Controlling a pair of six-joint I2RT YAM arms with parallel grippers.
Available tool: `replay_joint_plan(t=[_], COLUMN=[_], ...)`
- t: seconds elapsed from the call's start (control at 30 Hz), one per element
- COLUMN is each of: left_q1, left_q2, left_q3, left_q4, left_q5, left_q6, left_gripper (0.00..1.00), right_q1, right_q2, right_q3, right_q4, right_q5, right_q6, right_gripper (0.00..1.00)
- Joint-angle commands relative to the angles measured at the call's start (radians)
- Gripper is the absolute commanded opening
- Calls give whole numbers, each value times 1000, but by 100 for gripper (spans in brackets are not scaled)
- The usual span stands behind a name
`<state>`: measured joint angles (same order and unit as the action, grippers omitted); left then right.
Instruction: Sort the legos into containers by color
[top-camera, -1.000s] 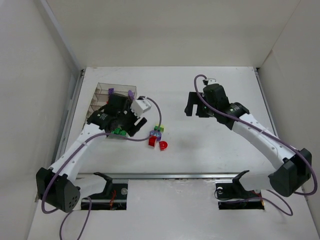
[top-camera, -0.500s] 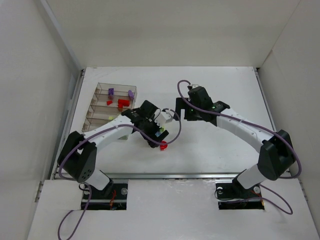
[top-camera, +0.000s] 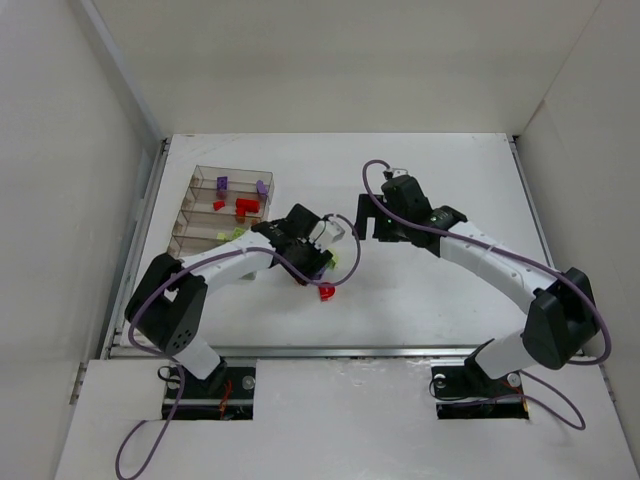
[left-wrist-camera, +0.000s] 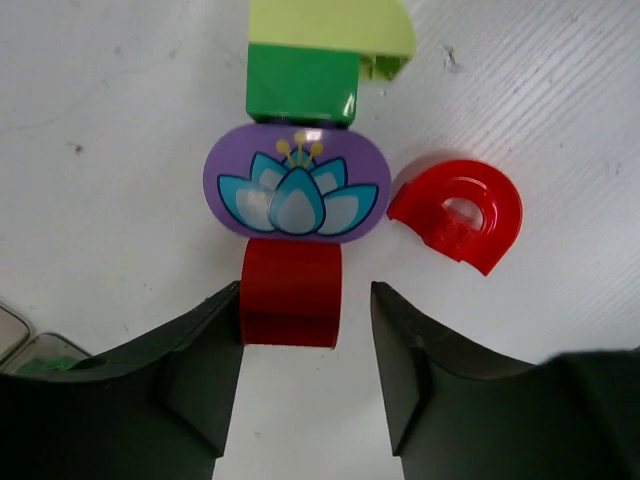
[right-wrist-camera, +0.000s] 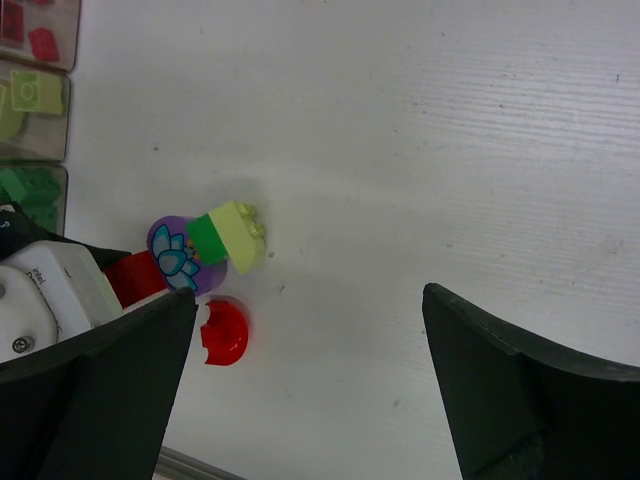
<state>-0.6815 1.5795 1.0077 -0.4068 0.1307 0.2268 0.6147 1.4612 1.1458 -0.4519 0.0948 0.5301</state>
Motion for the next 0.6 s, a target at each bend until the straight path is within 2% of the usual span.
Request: replay_joint_plan(t=[0.0, 0.13, 0.17, 0.27, 0.47, 0.57], left_q1=[-4, -4, -4, -4, -4, -4], left_q2=[-59, -69, -69, -58, -49, -70], left_q3=[-55, -55, -55, -55, -55, -55], left_q4=[-7, -7, -7, -7, -7, -7], left_q5=[3, 3, 13, 26, 63, 93], left_q6=[6, 17, 17, 28, 39, 51], left_gripper=[47, 35, 28, 23, 0, 0], right_q1=[3, 3, 3, 3, 3, 3], right_q2=[-30, -10, -10, -10, -10, -1], right_q3=[5, 28, 40, 40, 40, 40], right_q4=[62, 53, 53, 53, 53, 53], right_q5=[-4, -15, -15, -15, -61, -107], right_q6=[19, 19, 19, 19, -19, -67], right_gripper=[100, 100, 100, 100, 100, 100])
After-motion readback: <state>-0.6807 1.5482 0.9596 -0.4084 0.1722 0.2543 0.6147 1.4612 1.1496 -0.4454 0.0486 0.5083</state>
